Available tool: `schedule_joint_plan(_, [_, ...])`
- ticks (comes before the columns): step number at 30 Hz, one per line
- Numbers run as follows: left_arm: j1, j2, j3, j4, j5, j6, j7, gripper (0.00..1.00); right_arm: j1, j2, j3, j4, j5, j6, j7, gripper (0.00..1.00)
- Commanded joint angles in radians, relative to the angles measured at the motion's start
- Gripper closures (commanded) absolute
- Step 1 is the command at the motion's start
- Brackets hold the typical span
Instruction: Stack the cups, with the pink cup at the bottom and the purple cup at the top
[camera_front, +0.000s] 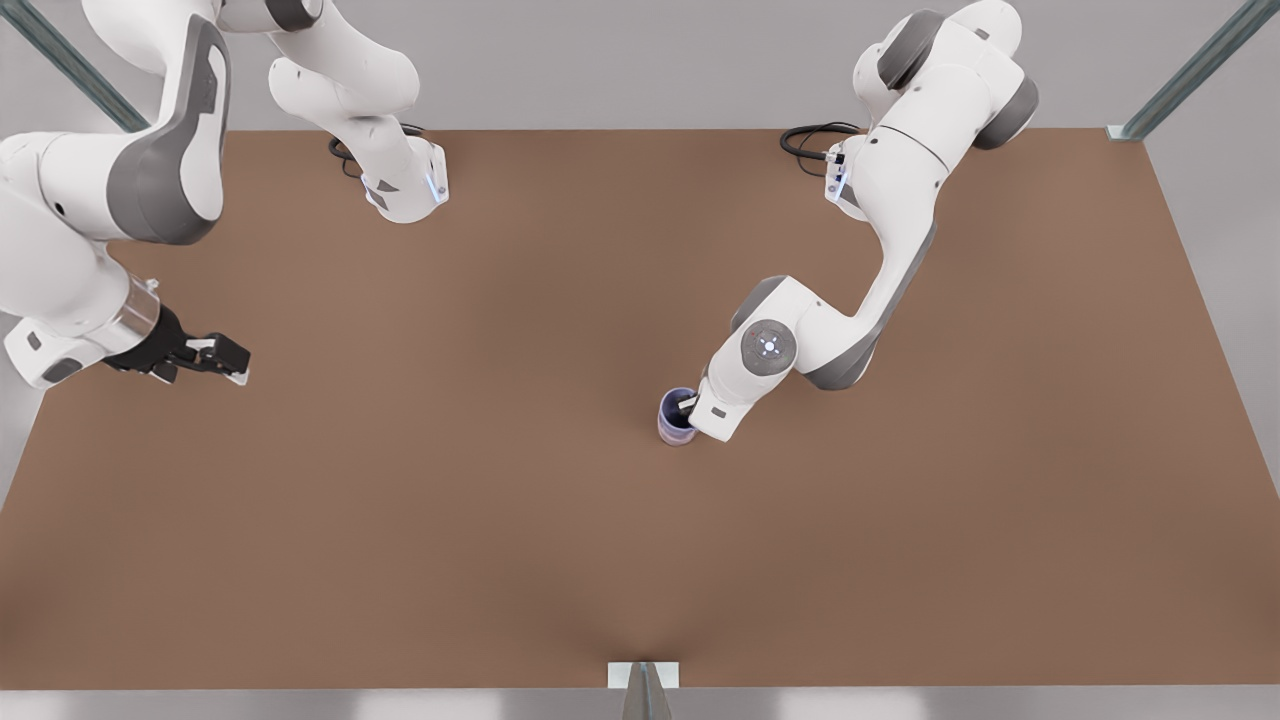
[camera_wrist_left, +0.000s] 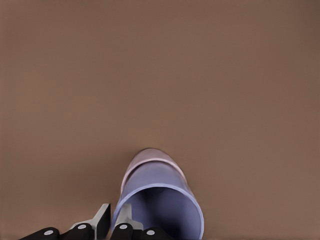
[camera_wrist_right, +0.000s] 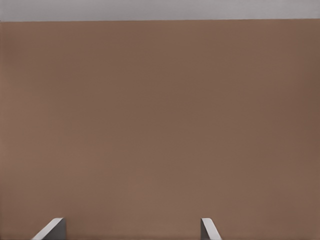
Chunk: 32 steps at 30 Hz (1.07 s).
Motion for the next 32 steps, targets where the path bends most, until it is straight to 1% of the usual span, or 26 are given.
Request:
schedule_joint_plan(1, [-0.001, -0.001, 0.000, 0.001, 0.003, 0.001, -0.043, 0.69, -0.004, 0.009, -0.001, 0.000, 0.002, 0.002, -0.037, 0.00])
schedule_joint_plan(5, [0.000, -0.003, 0.000, 0.004, 0.003, -0.002, -0.045, 0.69, -0.001, 0.004, -0.001, 0.001, -0.003, -0.004, -0.045, 0.00])
schedule_joint_plan(6, [0.000, -0.003, 0.000, 0.004, 0.005, -0.004, -0.043, 0.48, 0.000, 0.004, -0.001, 0.001, -0.004, -0.001, -0.045, 0.00])
schedule_joint_plan(7, [0.000, -0.003, 0.000, 0.004, 0.037, -0.002, -0.045, 0.00, -0.004, 0.002, -0.001, 0.001, -0.003, -0.004, -0.045, 0.00])
schedule_joint_plan(12, [0.000, -0.018, 0.000, 0.030, 0.041, -0.022, -0.043, 0.00, -0.004, -0.004, -0.001, 0.007, -0.021, -0.010, -0.047, 0.00])
schedule_joint_plan(13, [0.002, -0.024, 0.000, 0.071, 0.046, -0.083, -0.037, 0.00, -0.001, -0.004, -0.001, 0.029, -0.021, -0.011, -0.044, 0.00])
schedule_joint_plan(14, [0.006, -0.041, 0.007, 0.129, 0.046, -0.194, 0.055, 0.00, -0.012, -0.004, -0.007, 0.035, -0.015, -0.013, -0.044, 0.00])
schedule_joint_plan(16, [0.011, -0.082, 0.108, 0.206, 0.045, -0.421, 0.365, 0.00, 0.003, -0.002, -0.002, 0.037, -0.020, -0.042, -0.039, 0.00])
schedule_joint_plan(17, [0.014, -0.098, 0.209, 0.257, 0.037, -0.498, 0.573, 0.00, -0.003, -0.001, -0.004, 0.037, -0.006, -0.042, -0.044, 0.00])
schedule_joint_plan(19, [0.016, -0.176, 0.336, 0.260, 0.028, -0.547, 0.785, 0.00, 0.003, -0.001, -0.001, 0.037, -0.023, -0.044, -0.042, 0.00])
schedule_joint_plan(20, [0.014, -0.211, 0.363, 0.260, 0.031, -0.556, 0.811, 0.00, 0.002, -0.001, -0.002, 0.037, -0.023, -0.044, -0.041, 0.00])
schedule_joint_plan(21, [0.019, -0.249, 0.366, 0.260, 0.034, -0.573, 0.817, 0.00, 0.000, 0.002, -0.002, 0.037, -0.023, -0.044, -0.042, 0.00])
schedule_joint_plan(23, [0.086, -0.303, 0.351, 0.248, 0.032, -0.570, 0.940, 0.00, 0.000, -0.001, -0.002, 0.037, -0.021, -0.044, -0.045, 0.00])
schedule_joint_plan(27, [0.115, -0.382, 0.331, 0.188, 0.034, -0.530, 1.032, 0.00, 0.003, 0.002, -0.002, 0.070, -0.021, -0.044, -0.041, 0.00])
schedule_joint_plan(28, [0.123, -0.383, 0.317, 0.188, 0.032, -0.532, 1.035, 0.00, 0.003, 0.004, -0.001, 0.070, -0.017, -0.044, -0.041, 0.00])
schedule_joint_plan(32, [0.123, -0.382, 0.317, 0.188, 0.032, -0.536, 1.034, 0.00, 0.002, 0.006, -0.002, 0.070, -0.023, -0.041, -0.044, 0.00])
